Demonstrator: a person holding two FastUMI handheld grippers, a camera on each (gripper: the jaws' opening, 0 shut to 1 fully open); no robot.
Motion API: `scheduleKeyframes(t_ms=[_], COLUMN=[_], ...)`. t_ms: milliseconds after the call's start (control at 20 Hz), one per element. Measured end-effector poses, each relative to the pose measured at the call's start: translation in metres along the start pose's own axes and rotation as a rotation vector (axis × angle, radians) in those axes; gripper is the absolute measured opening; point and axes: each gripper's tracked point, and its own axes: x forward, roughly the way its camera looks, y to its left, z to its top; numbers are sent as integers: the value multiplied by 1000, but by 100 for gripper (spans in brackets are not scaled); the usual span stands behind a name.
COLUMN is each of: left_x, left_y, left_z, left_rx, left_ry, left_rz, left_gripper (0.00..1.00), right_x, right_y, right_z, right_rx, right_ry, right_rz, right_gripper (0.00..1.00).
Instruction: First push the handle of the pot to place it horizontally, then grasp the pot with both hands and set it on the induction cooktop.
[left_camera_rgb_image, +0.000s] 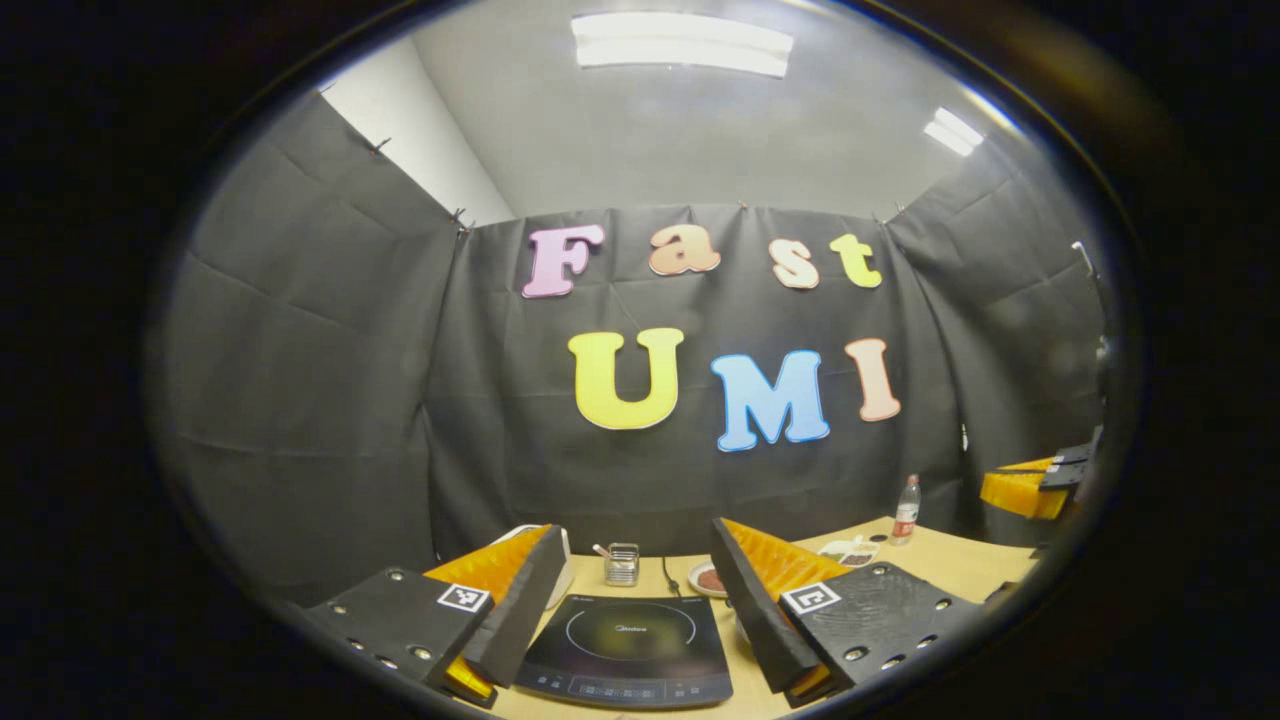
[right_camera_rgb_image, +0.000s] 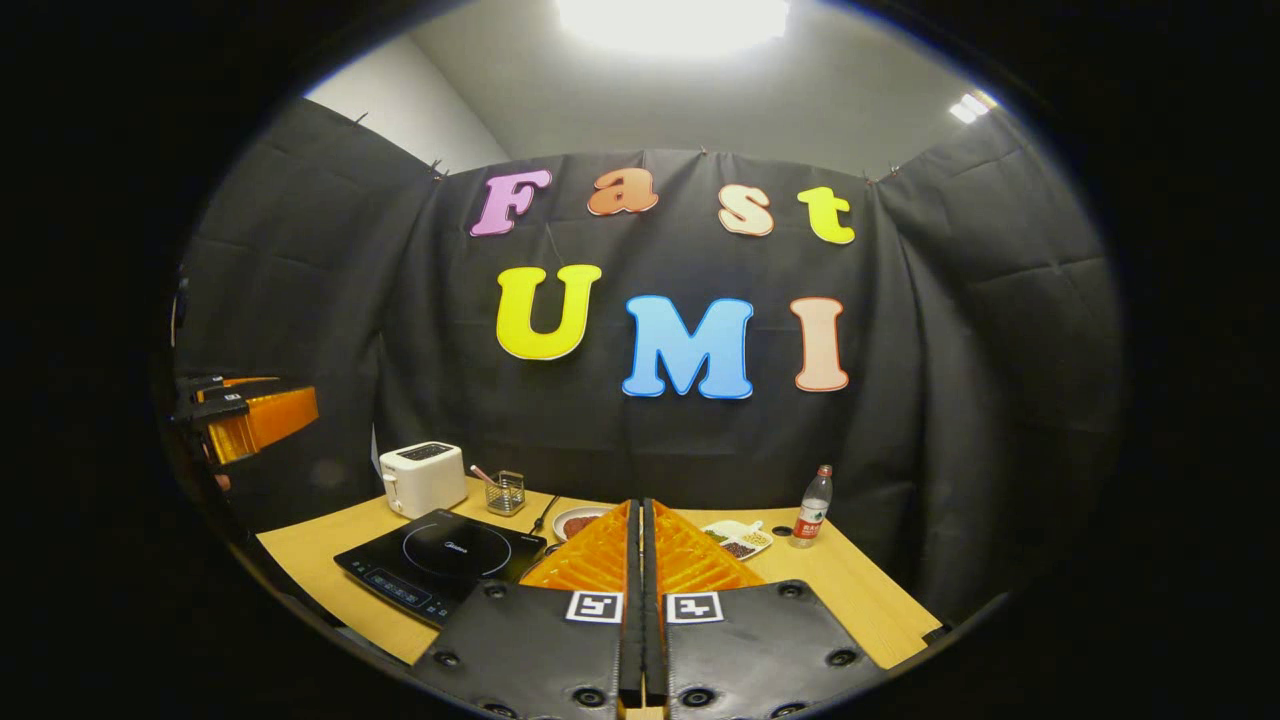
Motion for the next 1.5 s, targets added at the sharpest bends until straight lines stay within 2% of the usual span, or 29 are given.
scheduleKeyframes(t_ms=[50,250,300,500,600,650,850,900,1500], left_x=[2,5,7,13,18,20,27,28,43], left_y=[5,12,10,3,-4,-10,-23,-26,-42], left_z=[-2,-4,-5,-3,-7,-9,-11,-13,-29], left_rx=[0,-3,1,-1,-8,-10,9,11,44], left_ry=[3,6,10,1,8,13,22,27,76], left_rz=[5,12,13,30,42,43,65,72,155], left_gripper=[90,87,92,87,87,87,92,87,87], right_x=[2,8,9,16,21,23,31,34,51], right_y=[3,8,9,6,3,0,-8,-10,-14], right_z=[-5,-25,-31,-55,-69,-75,-105,-114,-194], right_rx=[0,-16,-16,-18,-33,-45,-58,-54,-75], right_ry=[18,79,94,163,201,217,292,317,528], right_rz=[7,28,35,74,101,112,163,175,306], right_gripper=[0,2,2,2,0,2,0,0,2])
